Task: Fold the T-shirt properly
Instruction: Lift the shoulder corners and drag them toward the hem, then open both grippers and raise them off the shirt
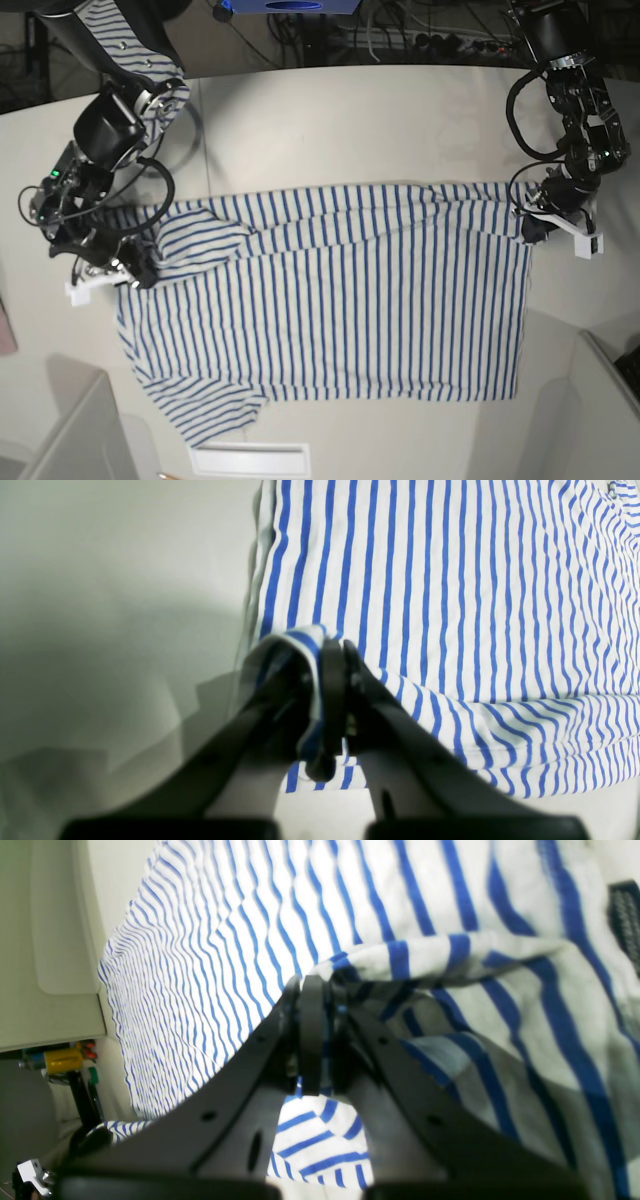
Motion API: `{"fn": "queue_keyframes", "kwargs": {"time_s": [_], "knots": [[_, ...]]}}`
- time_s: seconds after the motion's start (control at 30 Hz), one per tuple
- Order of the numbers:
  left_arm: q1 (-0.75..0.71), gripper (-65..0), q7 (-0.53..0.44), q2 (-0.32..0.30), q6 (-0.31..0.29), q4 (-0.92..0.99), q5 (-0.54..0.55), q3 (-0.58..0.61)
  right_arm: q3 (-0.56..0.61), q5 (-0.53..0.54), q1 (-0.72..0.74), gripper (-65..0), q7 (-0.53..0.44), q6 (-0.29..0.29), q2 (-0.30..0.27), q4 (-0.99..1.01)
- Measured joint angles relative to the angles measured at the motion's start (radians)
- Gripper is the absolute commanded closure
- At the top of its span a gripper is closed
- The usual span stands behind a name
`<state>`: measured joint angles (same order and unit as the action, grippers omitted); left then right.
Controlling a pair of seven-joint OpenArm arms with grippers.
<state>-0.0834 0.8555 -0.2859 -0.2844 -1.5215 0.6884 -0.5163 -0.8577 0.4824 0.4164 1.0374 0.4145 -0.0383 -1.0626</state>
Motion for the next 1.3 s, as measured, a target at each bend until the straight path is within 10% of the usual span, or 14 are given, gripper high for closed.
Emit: {"fn": "queue_keyframes", "kwargs": {"time_s": [0.13,0.33,0.63,0.83,1.07,1.3], "knots": [[0.012,-33.1,0.002,0.001,0.001,-0.001,-0.003,-0.007,-0.004,0.002,-0.02,-24.5,-0.035,-0.015,0.005,-0.071],[0.042,-55.1,-0.005,0.001,-0.001,-0.008,-0.001,-0.01,-0.004,0.006,-0.116,-26.4,-0.099,-0.015,0.021,-0.238],[-0.078,-55.6,-0.014,0.049,-0.011,-0.202,0.0,-0.195,-0.011,0.011,-0.283,-26.6,-0.198,-0.019,0.127,-0.586],[-0.195,-55.5,-0.002,0.153,-0.186,-0.228,0.013,-0.326,-0.007,0.029,-0.4,-25.7,-0.183,-0.022,0.19,-0.734],[-0.236,-55.5,-0.004,0.21,-0.306,-0.21,0.002,-0.449,-0.005,0.445,-0.585,-25.8,-0.197,-0.196,0.19,-0.733],[-0.229,-55.5,0.001,0.216,-0.323,-0.075,-0.004,-0.477,0.004,0.536,-0.61,-26.6,-0.281,-0.333,0.188,-0.644]]}}
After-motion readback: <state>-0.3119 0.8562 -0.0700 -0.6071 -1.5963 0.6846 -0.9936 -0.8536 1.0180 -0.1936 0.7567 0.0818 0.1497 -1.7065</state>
